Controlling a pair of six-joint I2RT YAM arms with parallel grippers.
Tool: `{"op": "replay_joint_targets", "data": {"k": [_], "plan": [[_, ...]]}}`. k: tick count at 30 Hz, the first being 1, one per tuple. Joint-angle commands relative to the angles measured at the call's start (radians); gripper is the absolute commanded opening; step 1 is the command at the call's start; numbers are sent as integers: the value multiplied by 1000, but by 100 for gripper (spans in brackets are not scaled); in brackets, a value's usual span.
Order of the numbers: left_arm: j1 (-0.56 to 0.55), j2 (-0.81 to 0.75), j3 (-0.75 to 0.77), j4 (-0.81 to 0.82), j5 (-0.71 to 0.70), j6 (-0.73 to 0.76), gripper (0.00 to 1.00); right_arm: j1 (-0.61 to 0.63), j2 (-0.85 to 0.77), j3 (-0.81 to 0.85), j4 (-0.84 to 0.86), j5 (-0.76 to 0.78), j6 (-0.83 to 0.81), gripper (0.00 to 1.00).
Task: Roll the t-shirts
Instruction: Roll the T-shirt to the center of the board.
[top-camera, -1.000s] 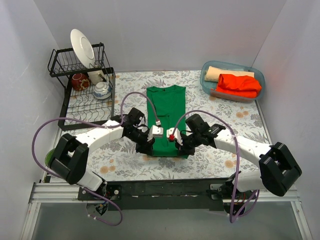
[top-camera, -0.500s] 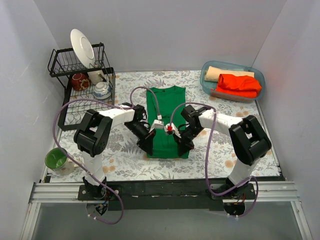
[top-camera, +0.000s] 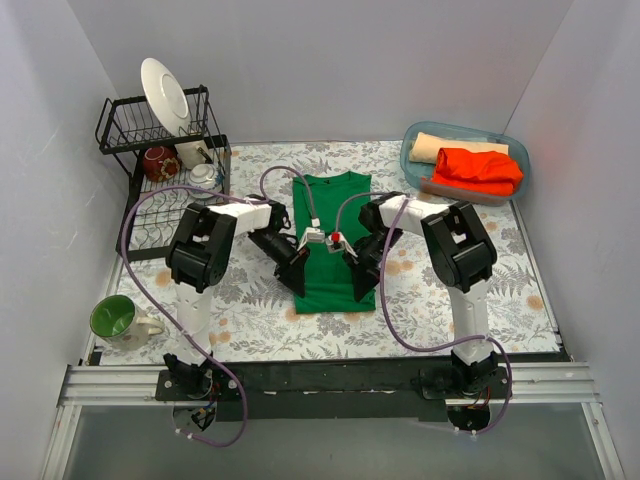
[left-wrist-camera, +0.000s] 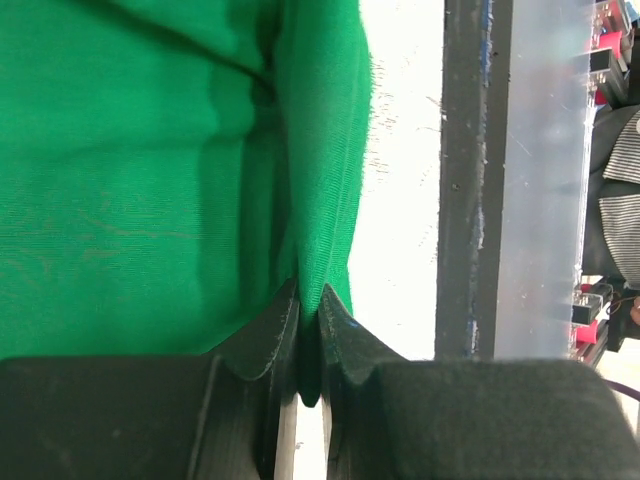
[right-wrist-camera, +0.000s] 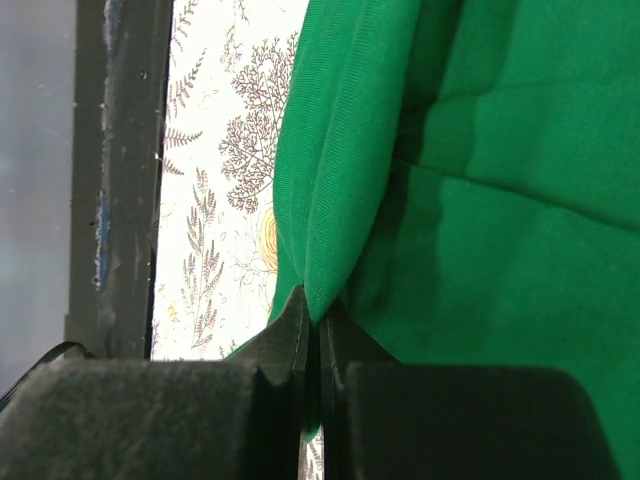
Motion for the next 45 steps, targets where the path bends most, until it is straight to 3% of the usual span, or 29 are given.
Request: {"op": "replay_joint_targets", "data": {"k": [1,7,11,14,15,17,20,28,45], "plan": [[24,35,63,-20,-68,14,9,-10,71,63,-166,38,-86,1],[37,50,84,3,-102,-6,22,-36,114,55,-166,57,-98,1],[47,-43,5,119,-131,-81,28,-55,172,106,-166,52,-66,1],[47,-215,-115,298,-186,-177,33,-58,208,147,-166,46,-40,1],[45,-341,-158,358,-194,-202,37,-56,214,160,-168,41,-32,1],[33,-453,-283,491,-189,-210,51,-56,239,192,-166,35,-11,1],[-28,-617,-376,585,-209,-196,60,-53,257,238,-166,24,-2,1],[-217,-787,-572,806,-303,-254,63,-24,286,339,-169,38,37,1],[-354,-673,-784,1099,-596,-222,64,20,326,309,-169,61,12,1]]}}
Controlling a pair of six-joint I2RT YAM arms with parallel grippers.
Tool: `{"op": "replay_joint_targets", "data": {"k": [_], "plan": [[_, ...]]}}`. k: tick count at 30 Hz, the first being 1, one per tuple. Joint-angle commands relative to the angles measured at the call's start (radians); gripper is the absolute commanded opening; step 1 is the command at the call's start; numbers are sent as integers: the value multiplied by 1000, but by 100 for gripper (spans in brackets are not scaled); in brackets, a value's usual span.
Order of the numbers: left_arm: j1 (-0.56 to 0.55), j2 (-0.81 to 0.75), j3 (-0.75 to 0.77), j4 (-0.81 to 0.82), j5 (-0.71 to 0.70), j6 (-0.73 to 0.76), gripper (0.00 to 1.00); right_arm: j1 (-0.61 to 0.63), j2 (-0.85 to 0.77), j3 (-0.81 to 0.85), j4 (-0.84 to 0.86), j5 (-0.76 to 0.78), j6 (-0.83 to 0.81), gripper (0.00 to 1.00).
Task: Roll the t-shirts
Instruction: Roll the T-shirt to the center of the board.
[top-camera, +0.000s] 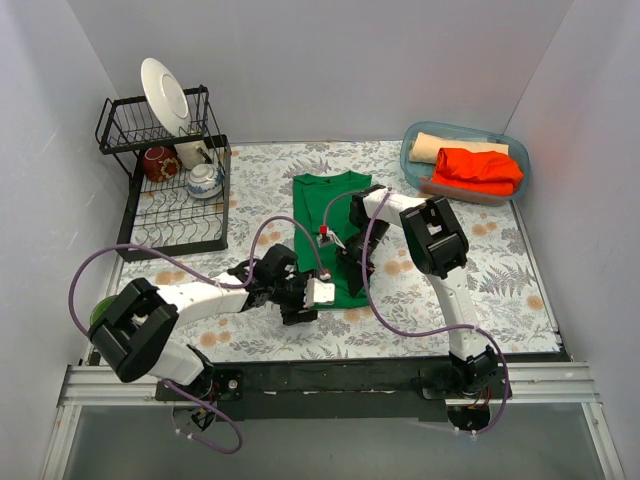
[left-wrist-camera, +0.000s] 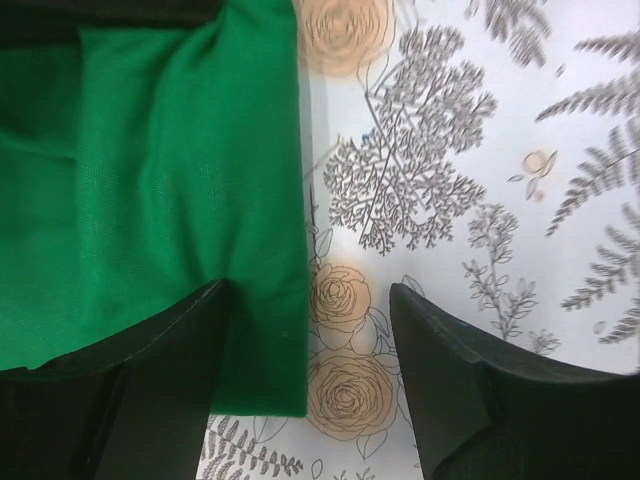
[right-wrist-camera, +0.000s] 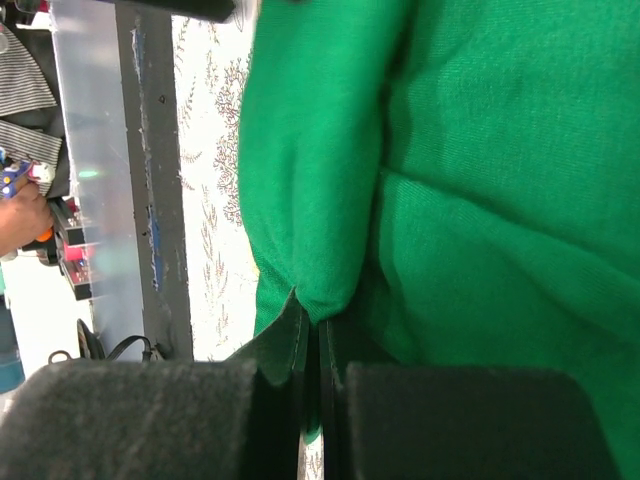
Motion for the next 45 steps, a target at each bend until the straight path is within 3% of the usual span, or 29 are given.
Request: {"op": "replay_joint_targets", "data": {"k": [1,4,6,7,8,11,14,17,23,28,30,32,36,45], "plan": [[-16,58,-43,82,-139,40,63,10,41,-12,81,61,-56,1],[-19,82,-47,46,-150,80,57,10,45,-12,81,64,-63,1],[-23,89,-49,25,-160,110,48,10,45,-11,81,64,-66,5],[-23,94,-46,16,-163,119,40,4,38,-9,82,63,-63,11],[-25,111,-36,4,-166,122,27,-2,29,-6,82,57,-62,19],[-25,146,2,-65,-149,122,13,-44,-36,3,85,18,-31,43],[-22,172,55,-129,-101,76,0,-106,-137,-5,122,-5,24,48],[-10,178,137,-212,-3,16,0,-168,-264,-75,197,17,59,49],[67,191,276,-334,244,-125,0,-197,-629,-478,549,90,131,53],[167,284,361,-392,423,-173,0,-65,-1028,-899,1029,253,191,56],[196,341,442,-497,468,-147,0,16,-1161,-990,1140,323,202,58],[223,424,497,-563,530,-124,0,73,-1220,-1073,1238,382,214,61],[244,433,519,-553,545,-136,0,186,-1260,-1115,1279,435,237,62],[273,439,527,-565,569,-142,0,246,-1167,-1114,1334,459,297,63]]}}
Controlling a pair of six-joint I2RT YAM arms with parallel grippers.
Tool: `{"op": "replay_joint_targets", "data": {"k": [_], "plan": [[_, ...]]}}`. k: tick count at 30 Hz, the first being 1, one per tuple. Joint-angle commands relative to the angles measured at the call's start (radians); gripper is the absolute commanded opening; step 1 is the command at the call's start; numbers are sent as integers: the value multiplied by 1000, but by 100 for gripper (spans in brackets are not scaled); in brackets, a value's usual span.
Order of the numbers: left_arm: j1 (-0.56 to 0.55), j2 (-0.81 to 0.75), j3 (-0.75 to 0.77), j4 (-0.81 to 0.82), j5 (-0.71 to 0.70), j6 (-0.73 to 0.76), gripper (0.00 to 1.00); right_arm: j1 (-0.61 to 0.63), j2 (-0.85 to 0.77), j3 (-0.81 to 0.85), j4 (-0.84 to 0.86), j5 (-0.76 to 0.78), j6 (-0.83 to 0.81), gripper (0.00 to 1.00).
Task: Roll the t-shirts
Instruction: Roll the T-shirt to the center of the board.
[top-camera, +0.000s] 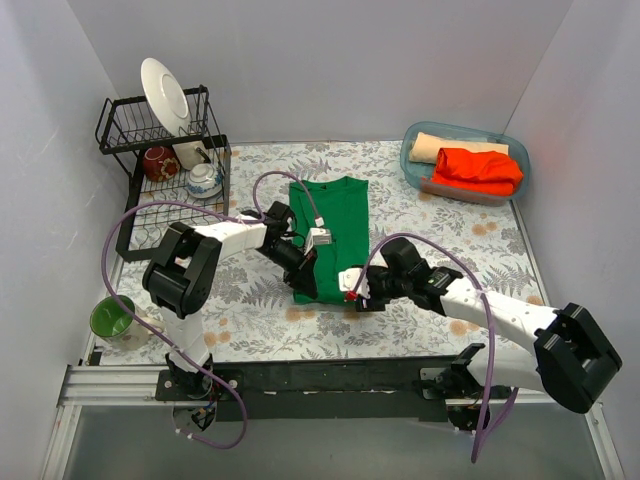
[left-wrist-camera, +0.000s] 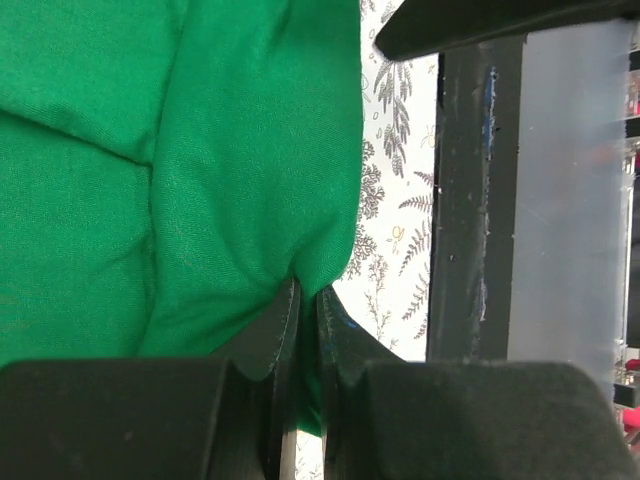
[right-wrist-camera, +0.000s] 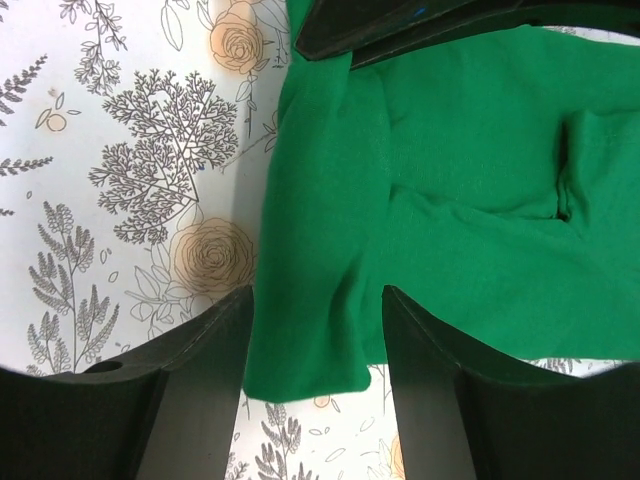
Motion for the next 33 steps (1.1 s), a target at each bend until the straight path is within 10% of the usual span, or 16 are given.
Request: {"op": "replay_joint_targets", "data": {"k": [1,12,16,22,33], "plan": [[23,-26,29,-13,72,-16,0,29,47,-1,91,26,41,63],[60,-9,38,-13,112,-35,0,55,168,0,213,165,58,60],[67,-11,34,-36,81,-32,2,55,220,17,251,233,47,28],[78,-230,-164,163,-60,-39,52,53,217,59,176,152,58,1],[40,-393,-374,452,-181,-33,63,53,256,91,84,112,101,1]]}}
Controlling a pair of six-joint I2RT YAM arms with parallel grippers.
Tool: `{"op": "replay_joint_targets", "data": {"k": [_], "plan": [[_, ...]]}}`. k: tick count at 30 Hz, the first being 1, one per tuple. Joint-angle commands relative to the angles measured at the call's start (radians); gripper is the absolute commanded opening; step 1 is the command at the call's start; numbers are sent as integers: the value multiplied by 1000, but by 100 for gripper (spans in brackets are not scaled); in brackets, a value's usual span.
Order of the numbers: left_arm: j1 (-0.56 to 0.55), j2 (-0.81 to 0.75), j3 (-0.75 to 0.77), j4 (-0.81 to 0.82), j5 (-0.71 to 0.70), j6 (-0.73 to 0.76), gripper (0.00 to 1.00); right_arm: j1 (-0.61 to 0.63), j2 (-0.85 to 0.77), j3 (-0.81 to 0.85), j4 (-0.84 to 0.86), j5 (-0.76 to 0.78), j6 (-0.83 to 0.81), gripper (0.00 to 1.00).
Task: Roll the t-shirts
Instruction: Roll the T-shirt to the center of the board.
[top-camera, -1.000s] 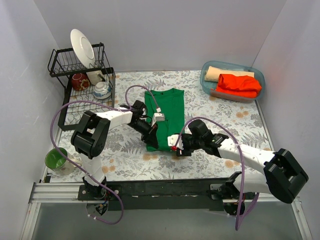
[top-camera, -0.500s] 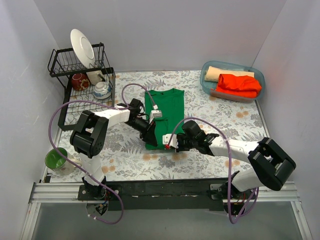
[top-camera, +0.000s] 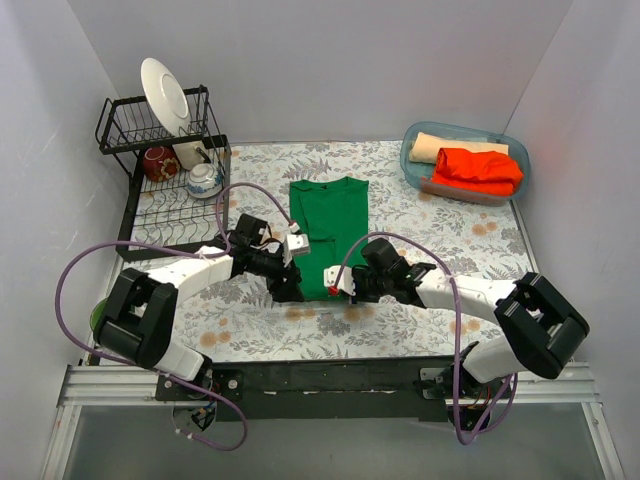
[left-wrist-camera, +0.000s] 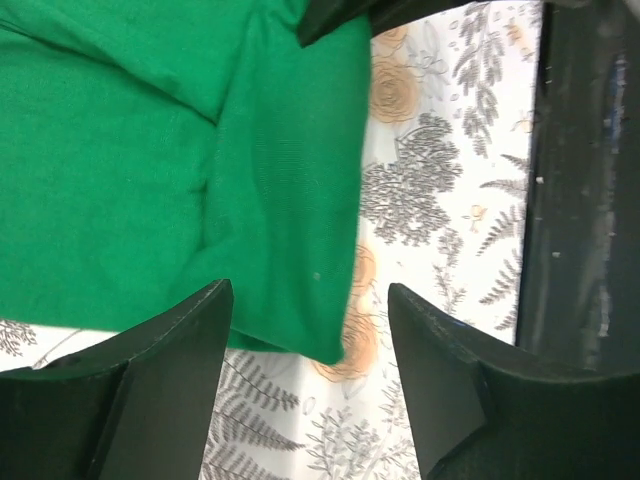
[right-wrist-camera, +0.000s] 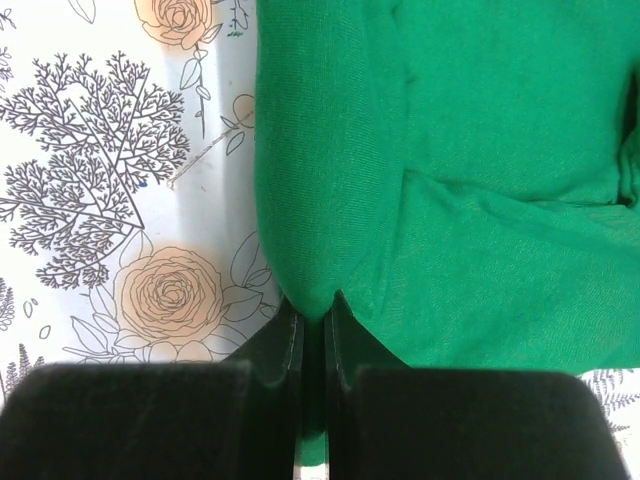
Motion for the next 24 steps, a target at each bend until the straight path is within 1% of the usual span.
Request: {"op": "replay_joint_targets", "data": {"k": [1,7,12,13,15,16,18,19,20,22,23,24], "plan": [[-26,9,-23,99,-30,22,64,3,23,53,-36,-25,33,1],[-69,14,-64,136,-44,62,64,-5,58,96,-62,-20,73,1],[-86,28,-81,155,-72,73,58,-19,79,123,-101,-49,85,1],[-89,35,-76,152,-84,71,49,-22,82,128,-106,-54,90,1],[-90,48,-69,136,-92,71,39,-30,93,137,-124,-72,90,1],[-92,65,-59,122,-96,77,31,-34,98,151,-149,-81,87,1],[-90,106,-7,39,-96,85,22,-54,110,166,-178,-110,81,1],[-86,120,14,1,-95,93,14,-62,112,186,-213,-139,79,1],[-80,137,60,-77,-84,94,10,-80,119,198,-233,-155,66,1],[-64,166,97,-151,-49,126,3,-96,127,246,-288,-190,46,1],[-48,172,138,-221,-35,146,0,-114,138,264,-355,-234,17,1],[-40,180,160,-261,-15,160,0,-122,145,286,-402,-261,-5,1]]}}
